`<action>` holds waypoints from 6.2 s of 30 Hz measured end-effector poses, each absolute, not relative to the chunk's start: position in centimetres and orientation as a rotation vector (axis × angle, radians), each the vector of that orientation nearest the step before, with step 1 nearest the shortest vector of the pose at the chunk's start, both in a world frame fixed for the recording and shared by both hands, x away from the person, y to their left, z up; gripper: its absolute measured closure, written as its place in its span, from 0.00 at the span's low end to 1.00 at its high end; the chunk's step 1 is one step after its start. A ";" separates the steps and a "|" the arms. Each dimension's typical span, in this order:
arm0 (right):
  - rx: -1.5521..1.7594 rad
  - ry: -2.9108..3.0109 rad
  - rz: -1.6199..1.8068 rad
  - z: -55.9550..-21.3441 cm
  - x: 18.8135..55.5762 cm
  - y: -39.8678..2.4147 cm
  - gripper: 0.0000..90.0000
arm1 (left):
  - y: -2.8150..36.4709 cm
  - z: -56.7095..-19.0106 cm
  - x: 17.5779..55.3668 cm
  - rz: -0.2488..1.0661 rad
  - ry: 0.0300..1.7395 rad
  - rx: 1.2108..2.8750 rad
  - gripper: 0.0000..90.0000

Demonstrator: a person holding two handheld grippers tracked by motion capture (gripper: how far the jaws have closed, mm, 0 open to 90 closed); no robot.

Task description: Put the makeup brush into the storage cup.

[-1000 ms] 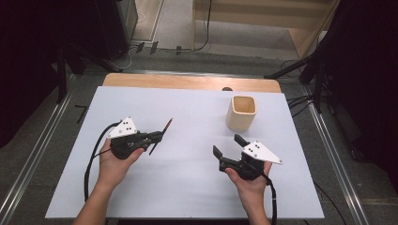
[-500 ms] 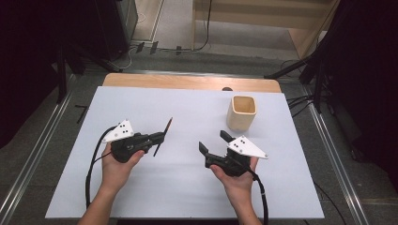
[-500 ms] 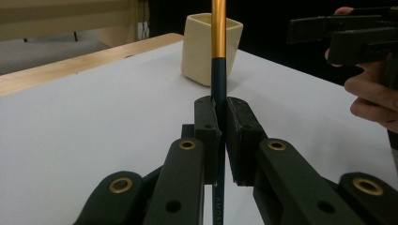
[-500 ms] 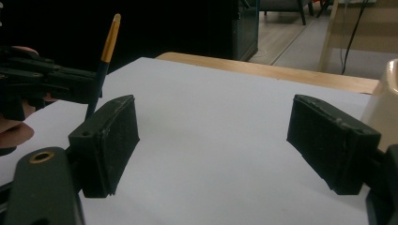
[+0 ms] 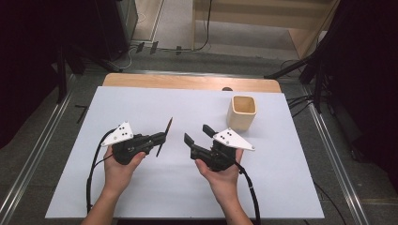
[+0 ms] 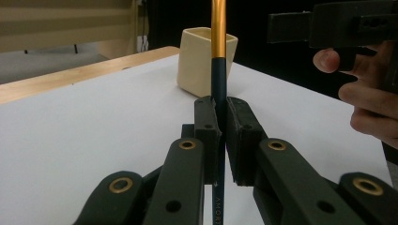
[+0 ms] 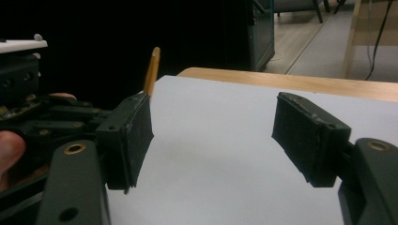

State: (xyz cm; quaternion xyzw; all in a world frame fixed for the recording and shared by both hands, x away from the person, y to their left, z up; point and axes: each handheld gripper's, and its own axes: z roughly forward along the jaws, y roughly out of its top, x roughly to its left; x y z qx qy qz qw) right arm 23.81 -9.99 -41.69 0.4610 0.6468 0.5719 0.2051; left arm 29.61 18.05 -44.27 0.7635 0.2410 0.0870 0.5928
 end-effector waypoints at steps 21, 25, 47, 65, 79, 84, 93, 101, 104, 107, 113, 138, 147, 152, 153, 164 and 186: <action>1.348 1.841 1.711 -42.1 25.8 -5.7 0.64 | 17.1 -44.6 28.9 0.209 0.539 1.748 0.94; 1.371 1.849 1.741 -42.3 26.2 -5.3 0.71 | 16.9 -44.6 28.7 0.210 0.528 1.746 0.94; 1.293 1.810 1.666 -41.1 26.3 -8.8 0.94 | 21.2 -45.8 27.6 0.428 0.706 1.680 0.00; 1.275 1.748 1.574 -41.1 26.7 -12.6 0.94 | 24.7 -46.7 26.8 0.510 0.737 1.676 0.00; 1.268 1.678 1.537 -40.5 27.2 -15.3 0.94 | 26.6 -47.3 25.7 0.538 0.759 1.681 0.00; 1.253 1.655 1.517 -39.7 27.6 -16.3 0.94 | 26.9 -47.5 25.2 0.544 0.774 1.670 0.00; 1.264 1.614 1.504 -38.9 28.3 -17.9 0.94 | 27.3 -47.9 24.3 0.568 0.810 1.658 0.00; 1.266 1.575 1.482 -37.9 29.3 -19.2 0.94 | 27.0 -48.2 23.8 0.581 0.835 1.649 0.00; 1.261 1.569 1.469 -37.6 29.7 -19.6 0.94 | 27.0 -48.4 23.6 0.578 0.838 1.656 0.00; 1.260 1.561 1.462 -37.3 30.1 -20.0 0.94 | 27.0 -48.5 23.4 0.581 0.845 1.647 0.00; 1.254 1.544 1.449 -36.7 30.7 -20.7 0.94 | 27.3 -48.7 23.2 0.584 0.857 1.646 0.00; 1.229 1.470 1.415 -35.7 32.6 -22.7 0.94 | 27.4 -48.5 22.9 0.580 0.828 1.631 0.00; 1.239 1.475 1.379 -36.2 33.7 -22.9 0.94 | 27.5 -48.6 23.0 0.576 0.824 1.631 0.00; 1.251 1.477 1.360 -36.6 34.4 -23.2 0.94 | 27.4 -48.6 23.0 0.572 0.819 1.638 0.00; 1.256 1.481 1.356 -36.8 34.6 -23.3 0.94 | 27.4 -48.6 23.0 0.572 0.817 1.641 0.00; 1.262 1.498 1.330 -37.7 35.5 -23.4 0.94 | 27.4 -48.6 22.9 0.576 0.817 1.639 0.00; 1.285 1.569 1.279 -40.0 36.5 -23.2 0.94 | 27.5 -48.3 22.7 0.573 0.777 1.598 0.00</action>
